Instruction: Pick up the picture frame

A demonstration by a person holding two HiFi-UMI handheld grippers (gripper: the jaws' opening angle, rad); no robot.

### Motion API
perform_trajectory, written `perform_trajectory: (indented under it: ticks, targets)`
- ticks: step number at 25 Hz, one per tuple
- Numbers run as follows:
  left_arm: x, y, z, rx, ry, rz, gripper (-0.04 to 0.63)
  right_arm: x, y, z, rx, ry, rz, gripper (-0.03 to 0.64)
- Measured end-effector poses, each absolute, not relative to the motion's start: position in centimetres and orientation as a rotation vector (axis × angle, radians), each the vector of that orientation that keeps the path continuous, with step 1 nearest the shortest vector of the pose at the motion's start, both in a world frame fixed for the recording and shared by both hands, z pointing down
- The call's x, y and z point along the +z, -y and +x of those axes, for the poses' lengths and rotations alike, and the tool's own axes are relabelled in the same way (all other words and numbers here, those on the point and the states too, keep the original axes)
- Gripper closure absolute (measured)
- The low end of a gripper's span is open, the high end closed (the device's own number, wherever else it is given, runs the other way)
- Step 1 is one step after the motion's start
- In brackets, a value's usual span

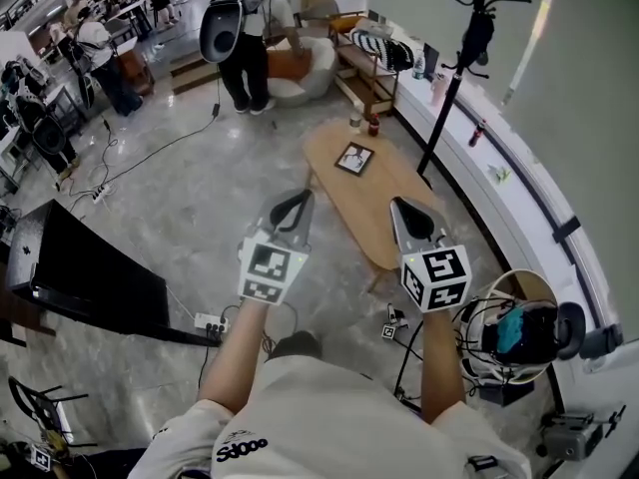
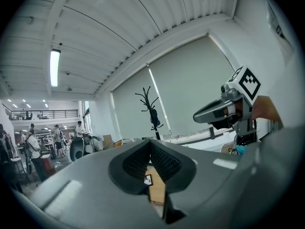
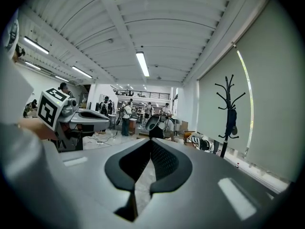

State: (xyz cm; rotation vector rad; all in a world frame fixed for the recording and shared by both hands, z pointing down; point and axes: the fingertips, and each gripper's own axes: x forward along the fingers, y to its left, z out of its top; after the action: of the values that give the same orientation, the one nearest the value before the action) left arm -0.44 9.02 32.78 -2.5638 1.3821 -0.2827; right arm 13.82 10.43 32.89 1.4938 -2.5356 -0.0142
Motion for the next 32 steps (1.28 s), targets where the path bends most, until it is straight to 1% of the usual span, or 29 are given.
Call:
perform_trajectory:
  ticks: [5,9,15,22,32]
  targets:
    - [34.1,-6.9,-1.1,-0.292,-1.398,-2.584,0.584,33.9,-8.3,13.8,0.013,2.508,1.514,0.614]
    - [35.8,-3.2,-1.9,-0.307,-1.419,-2.588,0.584,34.9,-4.7,14.2,0.036,2.486,1.57,0.613]
    - [36.8,6.1,-3.0,-0.308,-1.406,-2.582,0.584,35.2,3.8,13.9,0.012,2.44,1.628,0.614]
    - [35.8,17.1,-3.5,-0.287,-1.344,-2.62,0.584,34.9,13.6,12.6,0.016,2.4,1.634,0.614]
    - [36.9,26.5,-4.7,-0.294,-1.312,-2.678,0.584,35.8,22.6,10.6,0.058,2.362,1.626,0.614]
